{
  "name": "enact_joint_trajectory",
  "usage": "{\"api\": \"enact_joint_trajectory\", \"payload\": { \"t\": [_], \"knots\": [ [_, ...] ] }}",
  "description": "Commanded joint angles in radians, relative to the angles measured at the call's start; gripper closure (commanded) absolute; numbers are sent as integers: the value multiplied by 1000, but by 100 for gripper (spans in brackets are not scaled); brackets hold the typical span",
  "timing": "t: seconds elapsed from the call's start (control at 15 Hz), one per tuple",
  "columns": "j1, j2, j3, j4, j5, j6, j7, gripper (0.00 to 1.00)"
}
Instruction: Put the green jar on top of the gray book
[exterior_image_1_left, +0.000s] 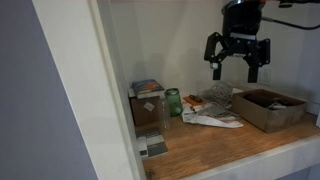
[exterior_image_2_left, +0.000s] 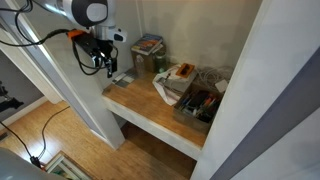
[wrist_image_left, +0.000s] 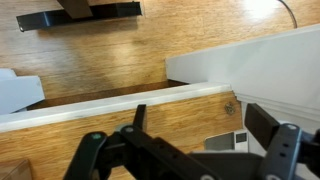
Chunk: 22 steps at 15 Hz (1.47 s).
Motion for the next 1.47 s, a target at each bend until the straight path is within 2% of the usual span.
{"api": "enact_joint_trajectory", "payload": {
  "t": [0.0,0.67,0.73,1.13,1.4],
  "knots": [
    [-9,0,8,1,2,-2,-2,0],
    [-9,0,8,1,2,-2,-2,0],
    [-20,19,8,22,-11,3,43,0],
    [-102,228,-28,287,-33,58,270,0],
    [-98,412,-47,522,-40,56,406,0]
  ]
}}
